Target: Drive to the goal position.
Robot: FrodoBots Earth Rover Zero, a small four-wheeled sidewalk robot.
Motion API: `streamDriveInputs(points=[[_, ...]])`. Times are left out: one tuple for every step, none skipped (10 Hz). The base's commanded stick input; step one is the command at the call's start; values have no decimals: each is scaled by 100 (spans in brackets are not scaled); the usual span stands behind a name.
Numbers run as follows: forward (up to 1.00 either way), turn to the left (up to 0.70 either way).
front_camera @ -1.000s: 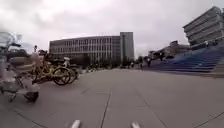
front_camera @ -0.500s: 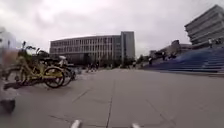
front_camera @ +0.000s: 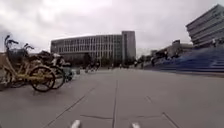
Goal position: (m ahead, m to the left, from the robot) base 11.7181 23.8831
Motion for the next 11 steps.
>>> streamDriveInputs(points=[[100, 0], [100, 0], [100, 0], [100, 0], [100, 0], [100, 0], [100, 0], [100, 0], [100, 0], [100, 0], [100, 0]])
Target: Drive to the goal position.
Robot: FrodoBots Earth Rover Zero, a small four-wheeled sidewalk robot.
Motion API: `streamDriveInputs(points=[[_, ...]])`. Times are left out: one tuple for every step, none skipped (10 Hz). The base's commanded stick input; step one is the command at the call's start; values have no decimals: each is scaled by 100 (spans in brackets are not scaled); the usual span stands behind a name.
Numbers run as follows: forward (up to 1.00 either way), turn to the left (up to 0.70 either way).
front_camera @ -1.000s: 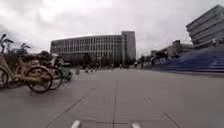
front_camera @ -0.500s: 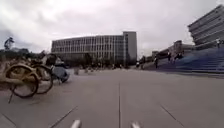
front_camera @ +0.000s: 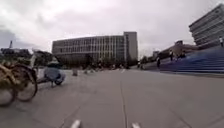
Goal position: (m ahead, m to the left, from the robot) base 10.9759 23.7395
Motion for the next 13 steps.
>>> streamDriveInputs(points=[[100, 0], [100, 0], [100, 0], [100, 0], [100, 0], [100, 10], [100, 13], [100, 14], [100, 14], [100, 14], [100, 14], [100, 14], [100, 14]])
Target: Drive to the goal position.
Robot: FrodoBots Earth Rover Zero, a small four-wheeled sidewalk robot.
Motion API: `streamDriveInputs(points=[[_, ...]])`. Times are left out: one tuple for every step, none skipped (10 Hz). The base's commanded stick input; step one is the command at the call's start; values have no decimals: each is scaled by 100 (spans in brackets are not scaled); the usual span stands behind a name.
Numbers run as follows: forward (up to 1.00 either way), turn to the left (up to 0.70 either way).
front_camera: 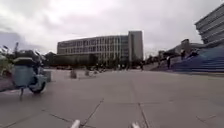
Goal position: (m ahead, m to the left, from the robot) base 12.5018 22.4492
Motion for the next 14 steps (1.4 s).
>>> streamDriveInputs(points=[[100, 14], [100, 14], [100, 14], [100, 14], [100, 14], [100, 14], [100, 14], [100, 14], [100, 14], [100, 14], [100, 14], [100, 14], [100, 14], [100, 14]])
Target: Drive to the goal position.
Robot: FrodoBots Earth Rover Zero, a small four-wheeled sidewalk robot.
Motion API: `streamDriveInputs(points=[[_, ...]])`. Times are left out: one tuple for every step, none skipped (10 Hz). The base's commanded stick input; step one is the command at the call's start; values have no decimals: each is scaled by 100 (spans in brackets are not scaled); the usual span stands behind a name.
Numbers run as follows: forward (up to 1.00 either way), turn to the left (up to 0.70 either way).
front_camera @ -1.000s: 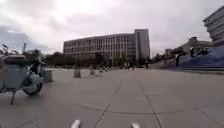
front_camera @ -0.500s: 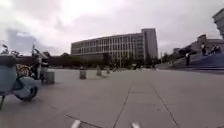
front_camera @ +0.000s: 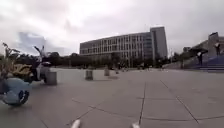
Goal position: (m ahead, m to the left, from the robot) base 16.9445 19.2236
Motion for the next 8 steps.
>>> streamDriveInputs(points=[[100, 14], [100, 14], [100, 13], [100, 12], [100, 12], [100, 12], [100, 12], [100, 12]])
